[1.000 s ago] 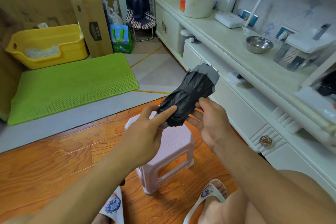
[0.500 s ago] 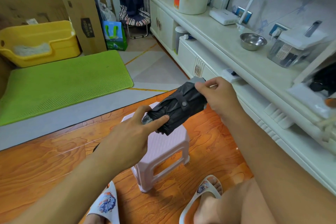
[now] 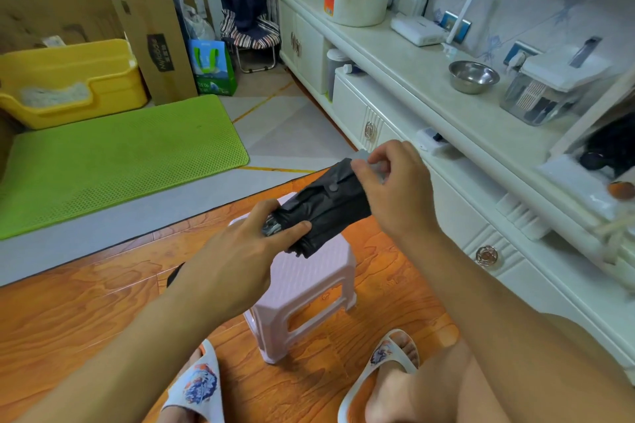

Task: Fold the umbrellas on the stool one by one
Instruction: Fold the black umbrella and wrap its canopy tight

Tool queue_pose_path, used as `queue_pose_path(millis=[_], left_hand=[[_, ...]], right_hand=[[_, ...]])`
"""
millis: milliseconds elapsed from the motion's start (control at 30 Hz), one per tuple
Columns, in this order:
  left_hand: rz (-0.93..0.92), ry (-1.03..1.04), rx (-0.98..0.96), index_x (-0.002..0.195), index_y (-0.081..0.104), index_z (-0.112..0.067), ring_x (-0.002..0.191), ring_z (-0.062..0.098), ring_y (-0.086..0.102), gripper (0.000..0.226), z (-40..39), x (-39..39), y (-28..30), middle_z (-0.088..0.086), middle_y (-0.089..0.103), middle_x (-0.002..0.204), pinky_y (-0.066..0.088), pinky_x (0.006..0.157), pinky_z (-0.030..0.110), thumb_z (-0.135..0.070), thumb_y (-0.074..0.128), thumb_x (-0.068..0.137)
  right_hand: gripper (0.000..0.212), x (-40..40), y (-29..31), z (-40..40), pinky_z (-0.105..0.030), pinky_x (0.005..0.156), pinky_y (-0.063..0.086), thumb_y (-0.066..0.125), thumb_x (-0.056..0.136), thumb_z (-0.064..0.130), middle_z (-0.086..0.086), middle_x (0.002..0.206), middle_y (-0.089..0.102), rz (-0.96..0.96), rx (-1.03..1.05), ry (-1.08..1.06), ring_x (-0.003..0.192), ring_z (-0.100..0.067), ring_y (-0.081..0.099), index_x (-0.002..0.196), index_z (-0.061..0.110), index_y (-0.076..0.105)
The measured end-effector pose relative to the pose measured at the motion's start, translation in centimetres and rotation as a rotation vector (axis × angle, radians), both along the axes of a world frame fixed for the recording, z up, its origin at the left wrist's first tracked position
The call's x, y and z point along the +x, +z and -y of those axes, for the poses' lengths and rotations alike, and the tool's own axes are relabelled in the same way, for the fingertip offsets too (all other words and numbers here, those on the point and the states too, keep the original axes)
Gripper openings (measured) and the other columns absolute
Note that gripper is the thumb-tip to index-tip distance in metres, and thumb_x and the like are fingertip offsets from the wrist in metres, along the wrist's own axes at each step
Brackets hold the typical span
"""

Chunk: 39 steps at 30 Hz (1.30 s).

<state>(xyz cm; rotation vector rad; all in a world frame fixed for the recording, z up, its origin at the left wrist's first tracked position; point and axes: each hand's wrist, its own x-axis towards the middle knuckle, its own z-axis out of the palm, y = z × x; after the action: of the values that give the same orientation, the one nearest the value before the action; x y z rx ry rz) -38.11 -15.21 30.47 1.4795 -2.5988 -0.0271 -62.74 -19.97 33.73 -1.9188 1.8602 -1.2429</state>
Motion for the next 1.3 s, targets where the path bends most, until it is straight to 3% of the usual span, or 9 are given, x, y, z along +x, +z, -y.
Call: queue_pose_path(millis=[67,167,333,600,767,900,1000,1100,1300], left_hand=[[-0.004,0.007,-0.014,0.146,0.046,-0.042,0.077,0.037,0.064,0.085,0.1,0.0,0.5,0.011,0.04,0.142,0.055,0.055,0.042,0.001,0.057,0.073],[0.004,0.009,-0.035,0.145,0.048,-0.042,0.072,0.035,0.062,0.08,0.1,-0.1,1.1,0.01,0.043,0.138,0.052,0.051,0.039,-0.003,0.055,0.075],[0.053,0.006,-0.05,0.142,0.055,-0.04,0.07,0.036,0.063,0.082,-0.2,-0.2,1.5,0.013,0.045,0.139,0.05,0.05,0.037,0.001,0.061,0.071],[-0.029,0.072,0.086,0.148,0.042,-0.05,0.083,0.036,0.064,0.074,0.6,1.4,0.2,0.004,0.031,0.148,0.054,0.068,0.043,-0.004,0.052,0.09],[-0.388,0.143,0.256,0.139,0.051,-0.055,0.101,0.026,0.061,0.063,1.2,1.8,0.7,-0.001,0.041,0.141,0.047,0.085,0.034,-0.006,0.055,0.099],[-1.01,0.237,0.742,0.127,0.067,-0.046,0.062,0.021,0.059,0.06,1.2,1.9,2.5,0.01,0.068,0.104,0.046,0.057,0.034,0.005,0.056,0.099],[-1.442,0.165,1.071,0.131,0.068,-0.025,0.065,0.03,0.059,0.058,0.6,1.1,2.7,0.023,0.065,0.103,0.048,0.056,0.034,0.015,0.055,0.091],[-1.608,0.094,1.285,0.137,0.061,-0.02,0.067,0.03,0.058,0.062,0.3,0.1,2.7,0.026,0.061,0.1,0.049,0.051,0.031,0.008,0.057,0.082],[-1.373,0.185,1.104,0.132,0.05,-0.024,0.053,0.027,0.053,0.069,-0.4,-1.3,2.7,0.013,0.066,0.077,0.046,0.047,0.03,0.015,0.075,0.08]], right_hand=[[0.035,0.7,0.0,-0.6,-0.011,0.082,0.041,0.069,0.09,0.044,0.008,0.108,0.047,-0.011,-0.011,0.227,0.095,0.0,0.05,0.118,0.023,0.062],[0.057,0.8,-1.5,-0.2,-0.031,0.097,0.048,0.076,0.086,0.037,0.002,0.125,0.048,-0.369,0.018,0.405,0.109,-0.016,0.047,0.139,0.023,0.06],[0.02,0.1,-1.5,0.2,-0.038,0.088,0.054,0.071,0.092,0.01,-0.001,0.105,0.069,-0.293,-0.103,0.402,0.098,-0.019,0.062,0.111,0.01,0.078],[0.011,-1.5,1.2,-1.9,-0.035,0.069,0.055,0.068,0.096,0.004,-0.007,0.104,0.064,-0.252,-0.356,0.383,0.081,-0.022,0.064,0.101,0.004,0.078],[0.019,-1.7,-0.1,-2.3,-0.035,0.07,0.058,0.06,0.099,0.022,-0.003,0.123,0.061,-0.231,-0.212,0.387,0.081,-0.017,0.066,0.101,0.015,0.077],[0.018,-2.0,-0.9,-2.2,-0.036,0.073,0.061,0.066,0.096,0.007,0.0,0.102,0.071,-0.18,-0.134,0.39,0.082,-0.012,0.07,0.107,0.016,0.077],[0.016,-2.1,-0.6,-2.2,-0.037,0.072,0.063,0.065,0.097,0.007,0.0,0.084,0.075,-0.001,-0.08,0.333,0.075,-0.009,0.073,0.106,0.014,0.077],[0.014,-1.4,0.0,-2.7,-0.029,0.081,0.062,0.068,0.096,0.01,0.003,0.088,0.077,0.293,0.012,0.281,0.085,-0.009,0.075,0.106,0.012,0.077],[0.008,-0.4,0.2,-2.3,-0.036,0.082,0.062,0.069,0.095,0.008,-0.008,0.084,0.076,0.869,0.29,0.192,0.08,-0.021,0.075,0.102,0.012,0.071]])
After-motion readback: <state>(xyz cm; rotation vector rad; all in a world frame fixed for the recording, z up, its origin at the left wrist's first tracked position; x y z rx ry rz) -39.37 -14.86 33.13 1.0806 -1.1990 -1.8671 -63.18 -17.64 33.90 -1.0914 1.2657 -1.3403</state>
